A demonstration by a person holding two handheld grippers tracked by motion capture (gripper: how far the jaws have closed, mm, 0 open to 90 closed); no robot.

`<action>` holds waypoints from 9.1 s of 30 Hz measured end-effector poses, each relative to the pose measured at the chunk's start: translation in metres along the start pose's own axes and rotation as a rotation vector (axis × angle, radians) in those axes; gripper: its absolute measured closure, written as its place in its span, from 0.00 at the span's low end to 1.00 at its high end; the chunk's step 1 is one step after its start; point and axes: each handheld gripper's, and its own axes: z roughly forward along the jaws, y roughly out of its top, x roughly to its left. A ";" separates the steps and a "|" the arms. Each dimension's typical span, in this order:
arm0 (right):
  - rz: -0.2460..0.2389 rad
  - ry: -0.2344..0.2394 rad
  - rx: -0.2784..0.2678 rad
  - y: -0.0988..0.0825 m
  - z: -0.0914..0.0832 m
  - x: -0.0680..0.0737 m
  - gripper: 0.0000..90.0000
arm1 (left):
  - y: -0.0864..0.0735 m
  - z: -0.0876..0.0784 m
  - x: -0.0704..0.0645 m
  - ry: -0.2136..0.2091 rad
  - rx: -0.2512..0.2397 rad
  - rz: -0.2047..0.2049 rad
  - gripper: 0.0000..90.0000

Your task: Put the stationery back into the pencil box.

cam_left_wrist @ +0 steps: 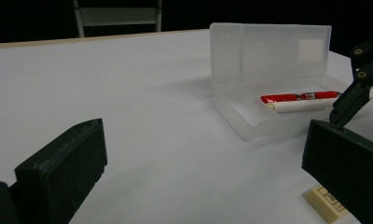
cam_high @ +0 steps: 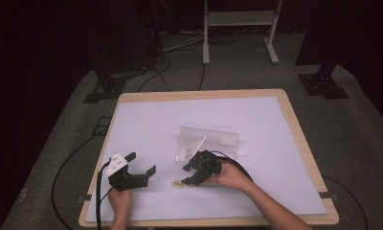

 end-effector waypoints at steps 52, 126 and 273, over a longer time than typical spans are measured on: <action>-0.040 0.029 0.060 0.012 0.038 0.006 0.70 | 0.000 -0.001 0.001 -0.002 -0.007 -0.008 0.00; 0.011 -0.091 0.012 0.029 -0.002 -0.030 0.76 | 0.000 -0.001 0.002 -0.006 -0.011 -0.007 0.00; 0.158 -0.148 -0.031 -0.029 -0.088 -0.050 0.47 | -0.001 -0.002 -0.002 0.009 -0.006 0.015 0.00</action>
